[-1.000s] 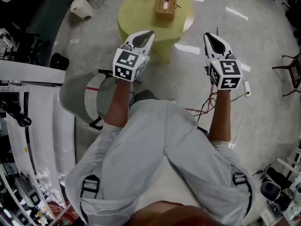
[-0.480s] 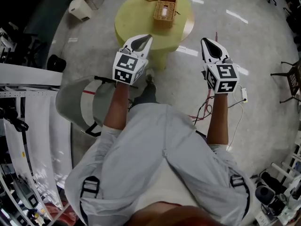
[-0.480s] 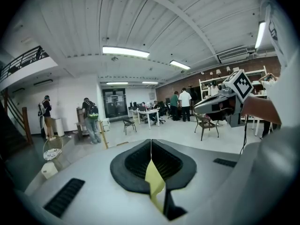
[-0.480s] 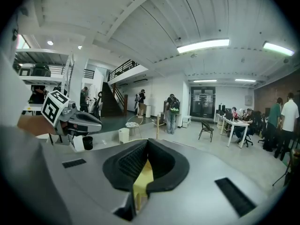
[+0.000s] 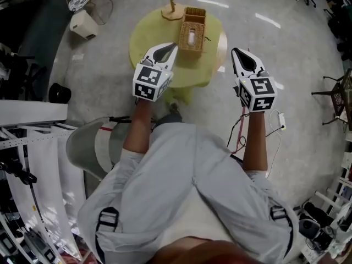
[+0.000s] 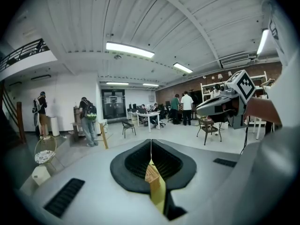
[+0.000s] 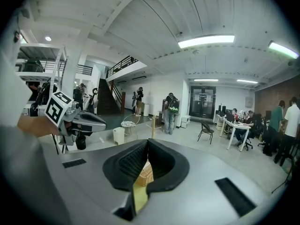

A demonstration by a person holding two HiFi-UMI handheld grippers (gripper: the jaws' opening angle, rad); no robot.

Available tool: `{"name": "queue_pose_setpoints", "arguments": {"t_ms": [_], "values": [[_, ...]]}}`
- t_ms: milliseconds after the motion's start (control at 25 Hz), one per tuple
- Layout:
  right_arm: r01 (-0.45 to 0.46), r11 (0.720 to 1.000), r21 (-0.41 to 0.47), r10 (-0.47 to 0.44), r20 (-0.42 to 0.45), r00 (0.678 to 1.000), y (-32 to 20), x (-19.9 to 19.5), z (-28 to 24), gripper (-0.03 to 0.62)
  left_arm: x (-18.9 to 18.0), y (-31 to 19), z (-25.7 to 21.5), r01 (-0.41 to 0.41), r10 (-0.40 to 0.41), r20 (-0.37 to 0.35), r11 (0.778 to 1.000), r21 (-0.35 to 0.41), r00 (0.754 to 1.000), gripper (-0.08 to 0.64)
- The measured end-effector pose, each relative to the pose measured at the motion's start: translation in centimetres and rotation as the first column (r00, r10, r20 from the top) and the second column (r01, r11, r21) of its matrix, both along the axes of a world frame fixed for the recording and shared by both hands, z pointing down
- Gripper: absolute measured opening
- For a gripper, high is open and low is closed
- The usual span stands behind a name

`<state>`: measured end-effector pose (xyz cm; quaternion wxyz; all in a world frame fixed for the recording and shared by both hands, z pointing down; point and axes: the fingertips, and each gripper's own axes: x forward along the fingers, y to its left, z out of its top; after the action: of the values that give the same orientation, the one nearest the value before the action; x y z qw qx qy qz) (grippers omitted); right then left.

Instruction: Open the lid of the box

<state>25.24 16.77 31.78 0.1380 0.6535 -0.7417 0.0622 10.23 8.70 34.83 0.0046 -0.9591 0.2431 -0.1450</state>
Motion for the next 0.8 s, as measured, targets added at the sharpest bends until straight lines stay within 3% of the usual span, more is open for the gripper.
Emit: {"name": "queue_pose_setpoints", "arguments": {"t_ms": [360, 800], "values": [[-0.019, 1.000, -0.009, 0.019, -0.010, 1.000, -11.8, -0.6, -0.6, 0.023, 0.4, -11.4, 0.4, -0.031, 0.031, 0.004, 0.999, -0.032, 0.999, 0.031], [-0.094, 0.983, -0.158, 0.096, 0.001, 0.995, -18.8, 1.1, 6.1, 0.025, 0.4, -18.6, 5.4, -0.059, 0.063, 0.025, 0.988, -0.141, 0.998, 0.031]]}}
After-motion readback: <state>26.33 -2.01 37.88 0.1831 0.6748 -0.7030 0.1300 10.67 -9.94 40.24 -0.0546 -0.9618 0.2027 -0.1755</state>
